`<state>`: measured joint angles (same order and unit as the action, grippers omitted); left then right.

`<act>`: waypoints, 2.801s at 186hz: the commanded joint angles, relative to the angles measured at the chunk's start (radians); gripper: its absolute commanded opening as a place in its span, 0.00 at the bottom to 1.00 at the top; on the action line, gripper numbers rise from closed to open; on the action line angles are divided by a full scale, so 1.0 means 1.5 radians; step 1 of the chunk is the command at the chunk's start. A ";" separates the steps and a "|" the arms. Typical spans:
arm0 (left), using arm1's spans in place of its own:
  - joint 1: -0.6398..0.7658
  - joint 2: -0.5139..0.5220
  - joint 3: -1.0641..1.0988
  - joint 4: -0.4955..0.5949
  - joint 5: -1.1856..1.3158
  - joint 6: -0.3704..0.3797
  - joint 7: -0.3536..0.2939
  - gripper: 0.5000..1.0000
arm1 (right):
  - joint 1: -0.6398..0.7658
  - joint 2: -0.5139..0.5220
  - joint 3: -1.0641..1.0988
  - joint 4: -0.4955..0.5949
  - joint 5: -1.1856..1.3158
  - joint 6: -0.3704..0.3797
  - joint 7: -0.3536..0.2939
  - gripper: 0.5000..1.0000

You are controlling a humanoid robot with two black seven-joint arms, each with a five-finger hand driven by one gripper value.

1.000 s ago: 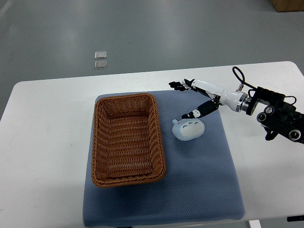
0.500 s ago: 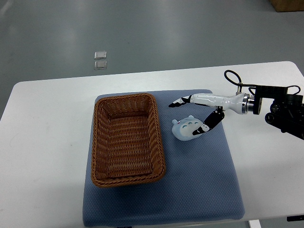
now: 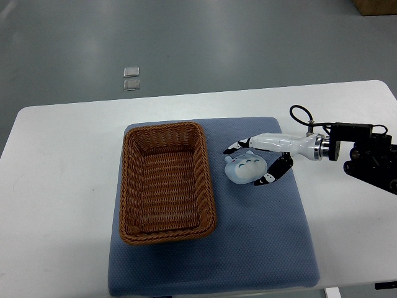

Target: Place blue toy in brown basket

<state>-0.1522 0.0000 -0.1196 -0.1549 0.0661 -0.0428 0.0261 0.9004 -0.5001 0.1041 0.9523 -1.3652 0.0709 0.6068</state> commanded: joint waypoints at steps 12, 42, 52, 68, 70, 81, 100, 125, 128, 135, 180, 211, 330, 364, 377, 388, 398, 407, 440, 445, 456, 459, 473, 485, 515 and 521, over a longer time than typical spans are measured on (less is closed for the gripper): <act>0.000 0.000 0.000 0.000 0.000 0.000 0.000 1.00 | -0.002 0.008 -0.010 -0.013 -0.004 -0.017 -0.013 0.59; 0.000 0.000 0.000 0.000 0.000 0.000 0.000 1.00 | -0.001 0.014 -0.010 -0.022 -0.010 -0.035 -0.017 0.43; 0.000 0.000 0.000 0.000 0.000 0.000 0.000 1.00 | 0.001 0.014 -0.009 -0.022 -0.010 -0.036 -0.027 0.26; 0.000 0.000 0.000 0.000 0.000 0.000 0.000 1.00 | 0.004 0.013 -0.006 -0.022 -0.010 -0.036 -0.031 0.00; 0.000 0.000 0.000 0.000 0.000 0.000 0.000 1.00 | 0.005 0.013 -0.006 -0.022 -0.009 -0.036 -0.031 0.00; 0.000 0.000 0.000 0.000 0.000 0.000 0.000 1.00 | 0.007 0.011 -0.004 -0.022 -0.009 -0.037 -0.031 0.00; 0.000 0.000 0.000 0.000 0.000 0.000 0.000 1.00 | 0.036 0.007 0.002 -0.021 -0.004 -0.039 -0.031 0.00; 0.000 0.000 0.002 0.000 0.000 0.000 0.000 1.00 | 0.077 0.009 0.002 -0.021 0.002 -0.035 -0.029 0.00; 0.000 0.000 0.002 -0.001 0.000 0.000 0.000 1.00 | 0.081 0.010 0.002 -0.021 0.003 -0.034 -0.028 0.00; 0.000 0.000 0.002 -0.001 0.000 0.000 0.000 1.00 | 0.099 0.013 0.002 -0.020 0.005 -0.031 -0.028 0.00; 0.007 0.000 0.005 -0.002 0.002 0.000 0.000 1.00 | 0.156 0.057 -0.001 -0.019 0.008 -0.006 -0.023 0.00; 0.024 0.000 0.005 -0.002 0.003 0.000 0.000 1.00 | 0.171 0.096 -0.012 -0.021 0.005 0.004 -0.023 0.00; 0.092 0.000 0.007 -0.015 0.006 -0.011 0.000 1.00 | 0.205 0.192 -0.088 -0.062 0.005 0.003 -0.012 0.03; 0.093 0.000 0.007 -0.015 0.006 -0.011 0.000 1.00 | 0.205 0.199 -0.087 -0.071 0.005 0.002 -0.012 0.23; 0.095 0.000 0.007 -0.015 0.006 -0.011 0.000 1.00 | 0.202 0.200 -0.084 -0.072 0.006 -0.002 -0.012 0.56; 0.095 0.000 0.007 -0.015 0.006 -0.011 0.001 1.00 | 0.202 0.202 -0.084 -0.071 0.007 -0.002 -0.012 0.72; 0.095 0.000 0.007 -0.015 0.006 -0.011 0.000 1.00 | 0.201 0.203 -0.083 -0.071 0.008 -0.002 -0.012 0.82; 0.095 0.000 0.007 -0.015 0.006 -0.011 0.000 1.00 | 0.201 0.204 -0.083 -0.071 0.008 -0.002 -0.012 0.82; 0.095 0.000 0.007 -0.015 0.006 -0.010 0.000 1.00 | 0.198 0.195 -0.069 -0.073 0.008 -0.008 -0.017 0.82; 0.095 0.000 0.007 -0.015 0.005 -0.010 0.000 1.00 | 0.196 0.193 -0.062 -0.077 0.009 -0.009 -0.018 0.82; 0.095 0.000 0.007 -0.014 0.005 -0.010 0.000 1.00 | 0.193 0.191 -0.044 -0.088 0.025 -0.011 -0.019 0.82; 0.094 0.000 0.007 -0.014 0.005 -0.010 0.000 1.00 | 0.191 0.189 -0.037 -0.095 0.036 -0.010 -0.019 0.82; 0.094 0.000 0.007 -0.014 0.005 -0.009 0.001 1.00 | 0.173 0.173 -0.014 -0.129 0.089 -0.011 -0.021 0.82; 0.094 0.000 0.007 -0.013 0.004 -0.009 0.001 1.00 | 0.159 0.163 0.003 -0.147 0.132 -0.014 -0.024 0.82; 0.092 0.000 0.008 -0.012 0.004 -0.009 0.001 1.00 | 0.089 0.155 0.111 -0.196 0.314 -0.036 -0.060 0.82; 0.090 0.000 0.008 -0.011 0.004 -0.009 0.001 1.00 | 0.074 0.155 0.130 -0.208 0.350 -0.042 -0.066 0.82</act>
<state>-0.0116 0.0000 -0.1083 -0.1749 0.0728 -0.0568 0.0266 1.0828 -0.2639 0.1999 0.6907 -1.0122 0.0343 0.5454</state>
